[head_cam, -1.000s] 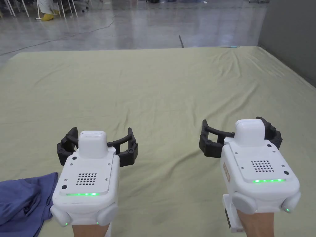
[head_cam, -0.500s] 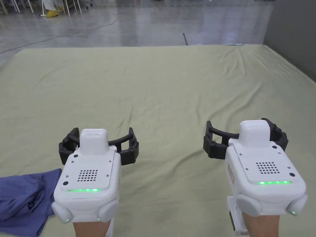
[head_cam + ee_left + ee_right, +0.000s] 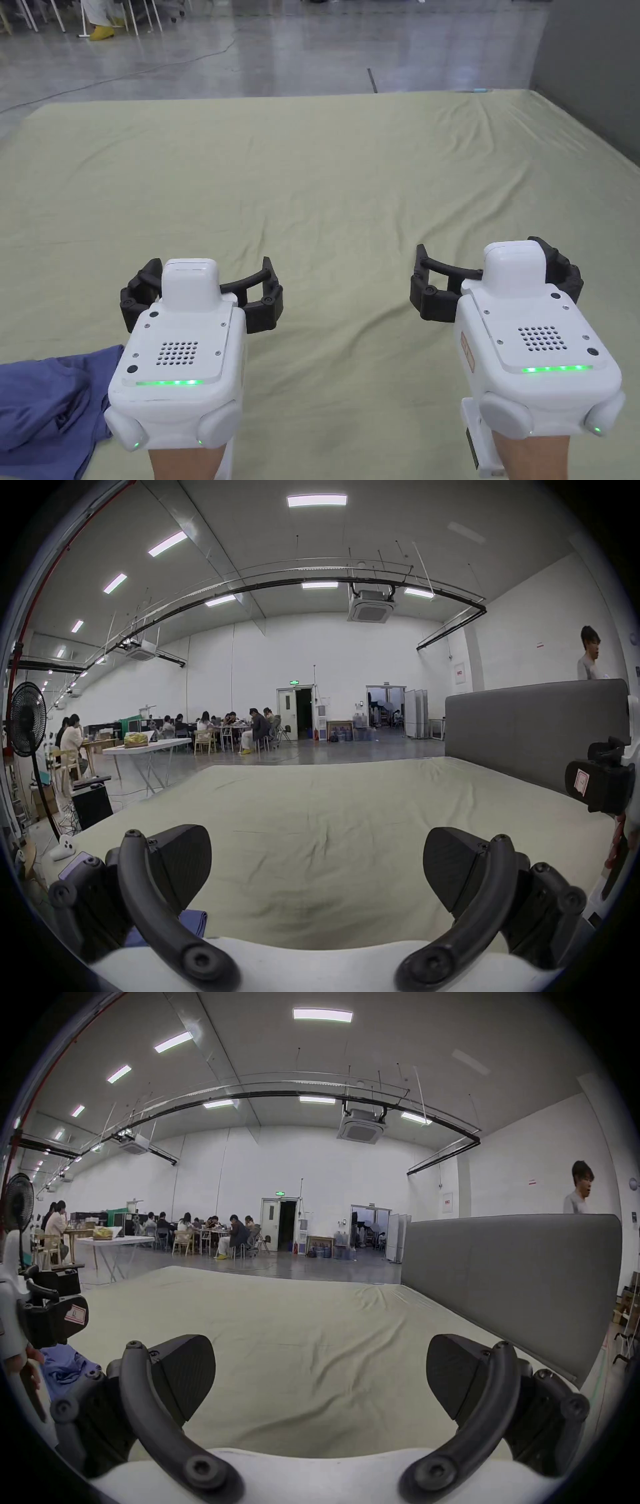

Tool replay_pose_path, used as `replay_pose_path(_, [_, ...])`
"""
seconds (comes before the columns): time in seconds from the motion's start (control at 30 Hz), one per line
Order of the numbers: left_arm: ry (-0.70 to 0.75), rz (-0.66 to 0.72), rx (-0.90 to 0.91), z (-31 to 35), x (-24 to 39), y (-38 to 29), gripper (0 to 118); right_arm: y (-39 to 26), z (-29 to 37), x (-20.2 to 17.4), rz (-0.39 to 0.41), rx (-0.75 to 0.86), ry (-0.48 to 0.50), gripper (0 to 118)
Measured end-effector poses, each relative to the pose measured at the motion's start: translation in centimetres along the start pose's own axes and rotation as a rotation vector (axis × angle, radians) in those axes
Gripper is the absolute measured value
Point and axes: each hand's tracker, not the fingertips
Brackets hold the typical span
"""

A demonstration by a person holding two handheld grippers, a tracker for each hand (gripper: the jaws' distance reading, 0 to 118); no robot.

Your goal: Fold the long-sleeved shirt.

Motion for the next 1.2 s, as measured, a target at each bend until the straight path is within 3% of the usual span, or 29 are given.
replay_pose_path(1.2, [-0.009,-0.008,-0.008,-0.35,0.10,0.26,118,0.05,-0.10,-0.21,0.021,0.004,0.008,118])
